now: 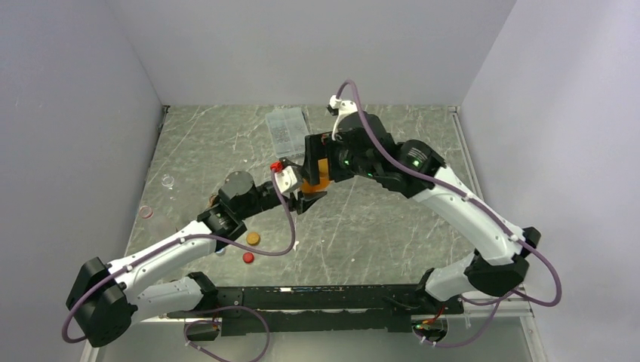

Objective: Screw on the bottle caps

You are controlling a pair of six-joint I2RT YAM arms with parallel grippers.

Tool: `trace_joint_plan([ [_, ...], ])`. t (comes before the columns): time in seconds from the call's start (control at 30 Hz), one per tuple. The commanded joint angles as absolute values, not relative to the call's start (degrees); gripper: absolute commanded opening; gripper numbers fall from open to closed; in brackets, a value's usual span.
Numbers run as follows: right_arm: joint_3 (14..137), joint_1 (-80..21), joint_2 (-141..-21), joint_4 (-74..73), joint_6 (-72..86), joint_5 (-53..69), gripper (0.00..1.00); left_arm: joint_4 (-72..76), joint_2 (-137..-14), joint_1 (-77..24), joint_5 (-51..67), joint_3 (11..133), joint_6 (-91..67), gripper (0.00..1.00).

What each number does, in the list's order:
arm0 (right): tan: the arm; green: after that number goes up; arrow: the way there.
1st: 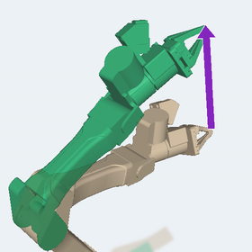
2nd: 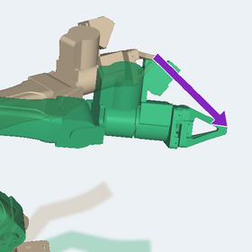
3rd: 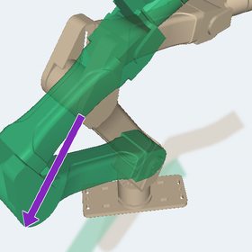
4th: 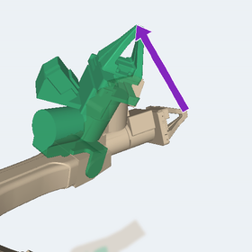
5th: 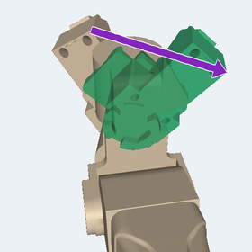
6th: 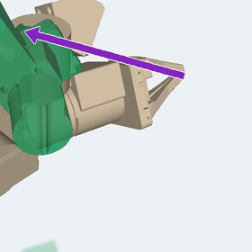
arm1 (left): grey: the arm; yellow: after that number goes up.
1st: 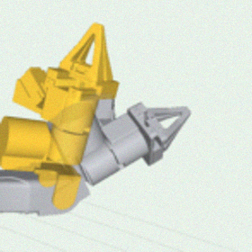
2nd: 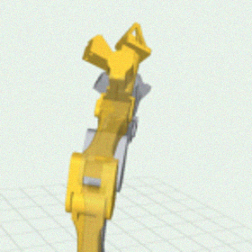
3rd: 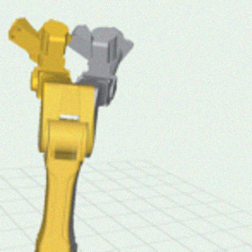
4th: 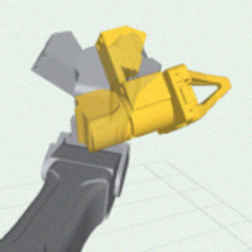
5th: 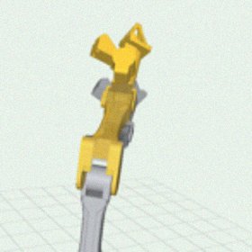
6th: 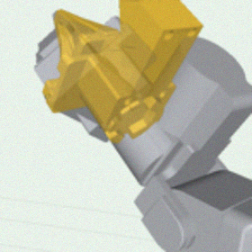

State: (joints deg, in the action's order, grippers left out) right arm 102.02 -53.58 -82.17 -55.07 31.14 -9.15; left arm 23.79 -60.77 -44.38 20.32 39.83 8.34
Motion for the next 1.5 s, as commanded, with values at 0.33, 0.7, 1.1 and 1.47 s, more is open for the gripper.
trace_joint_plan([
  [0.33,88.97,-53.88,-60.97,-46.96,4.16,20.44,0.84,19.04,-54.98,-44.39,56.88,38.12,-7.22,0.00],
  [0.7,88.07,-55.37,-61.71,-49.28,0.53,27.16,0.80,18.39,-55.98,-44.36,65.71,39.73,-11.82,0.00],
  [1.1,88.42,-59.38,-64.32,-50.33,0.53,22.78,0.72,20.55,-57.91,-44.28,67.47,39.68,-14.19,0.00],
  [1.47,88.65,-60.38,-65.48,-51.77,0.53,19.92,0.56,22.30,-57.38,-44.31,66.90,38.81,-15.22,0.00],
])
